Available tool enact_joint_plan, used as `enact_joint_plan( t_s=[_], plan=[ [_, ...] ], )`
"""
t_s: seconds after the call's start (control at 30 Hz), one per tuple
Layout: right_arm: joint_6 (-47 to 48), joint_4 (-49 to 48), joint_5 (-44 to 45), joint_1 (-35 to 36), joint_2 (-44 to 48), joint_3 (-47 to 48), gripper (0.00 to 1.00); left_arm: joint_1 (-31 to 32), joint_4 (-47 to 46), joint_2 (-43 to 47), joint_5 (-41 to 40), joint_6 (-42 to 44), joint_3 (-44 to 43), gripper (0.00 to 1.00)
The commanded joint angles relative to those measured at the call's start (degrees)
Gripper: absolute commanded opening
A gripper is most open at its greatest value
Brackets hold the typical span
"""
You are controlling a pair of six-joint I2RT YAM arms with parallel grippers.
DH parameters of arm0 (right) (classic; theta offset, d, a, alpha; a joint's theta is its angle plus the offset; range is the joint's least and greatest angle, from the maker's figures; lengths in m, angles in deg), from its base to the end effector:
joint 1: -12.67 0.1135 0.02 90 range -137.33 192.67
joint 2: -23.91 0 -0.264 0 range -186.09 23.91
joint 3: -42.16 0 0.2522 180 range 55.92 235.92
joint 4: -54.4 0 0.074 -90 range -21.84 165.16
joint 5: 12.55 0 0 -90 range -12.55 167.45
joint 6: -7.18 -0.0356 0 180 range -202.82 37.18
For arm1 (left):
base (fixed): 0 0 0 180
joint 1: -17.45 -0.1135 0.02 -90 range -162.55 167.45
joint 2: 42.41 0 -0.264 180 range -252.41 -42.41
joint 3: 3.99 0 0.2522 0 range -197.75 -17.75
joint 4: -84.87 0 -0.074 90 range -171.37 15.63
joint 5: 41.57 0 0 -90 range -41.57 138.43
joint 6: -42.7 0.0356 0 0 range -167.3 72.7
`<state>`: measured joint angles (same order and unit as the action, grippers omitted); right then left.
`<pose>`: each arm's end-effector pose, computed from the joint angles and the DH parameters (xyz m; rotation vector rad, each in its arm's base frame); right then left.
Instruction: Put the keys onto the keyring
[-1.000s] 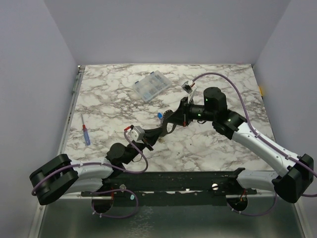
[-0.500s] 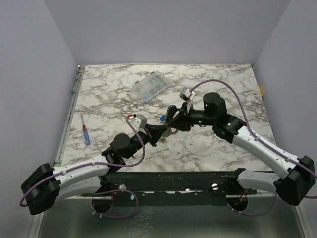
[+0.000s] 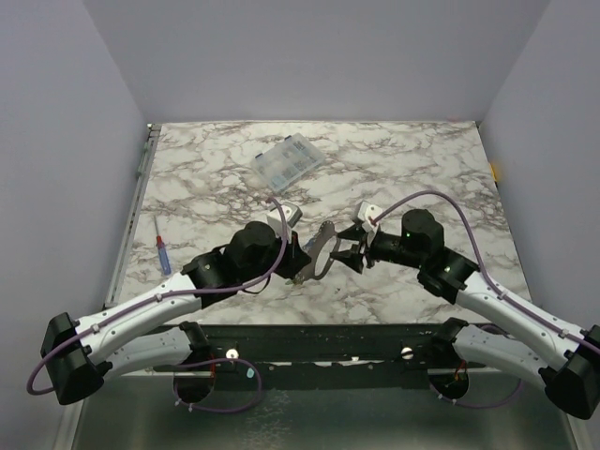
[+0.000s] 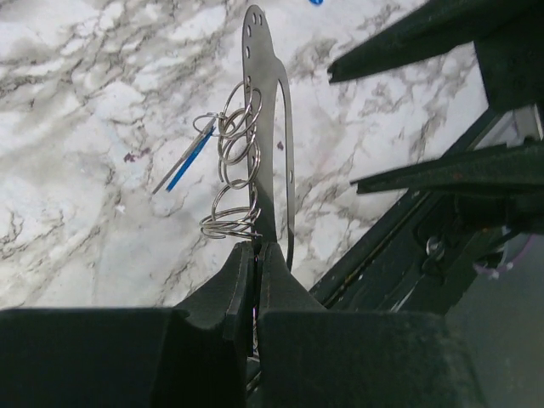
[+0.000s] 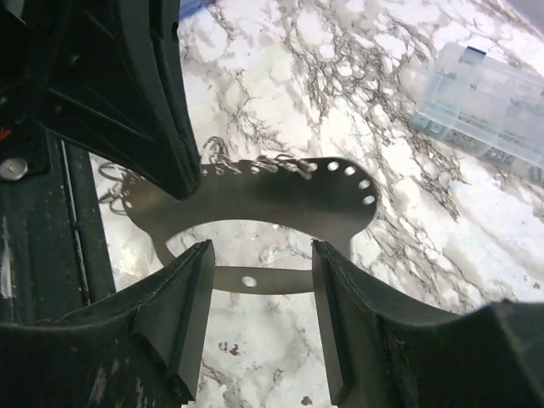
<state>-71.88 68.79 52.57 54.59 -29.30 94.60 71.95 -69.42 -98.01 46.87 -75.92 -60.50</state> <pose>0.1512 0.1559 0.2937 -1.1057 1.5214 0.7732 0.1300 -0.1806 0.2894 0.4568 2.0707 -0.8780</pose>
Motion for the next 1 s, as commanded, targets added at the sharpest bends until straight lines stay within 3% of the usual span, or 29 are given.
enact_joint_plan(
  t_s=[0.0,0.23,0.43,0.97],
  plan=[
    [7.1,-5.7,-2.2,0.9,1.0,-1.7,0.59,0.3,8.8,1.8,5.9,5.5,-0.3,0.0],
    [14.9,0.7,-4.8,4.1,-2.2,0.7,0.62,0.3,7.9,-2.2,10.1,8.4,0.3,0.0],
    [15.8,2.2,-8.7,6.1,-6.1,1.5,0.54,0.3,5.8,-1.0,10.8,9.7,2.2,0.0],
    [14.2,-7.3,0.1,7.9,-13.9,1.7,0.36,0.3,3.0,1.5,17.0,9.5,4.0,0.0]
  ],
)
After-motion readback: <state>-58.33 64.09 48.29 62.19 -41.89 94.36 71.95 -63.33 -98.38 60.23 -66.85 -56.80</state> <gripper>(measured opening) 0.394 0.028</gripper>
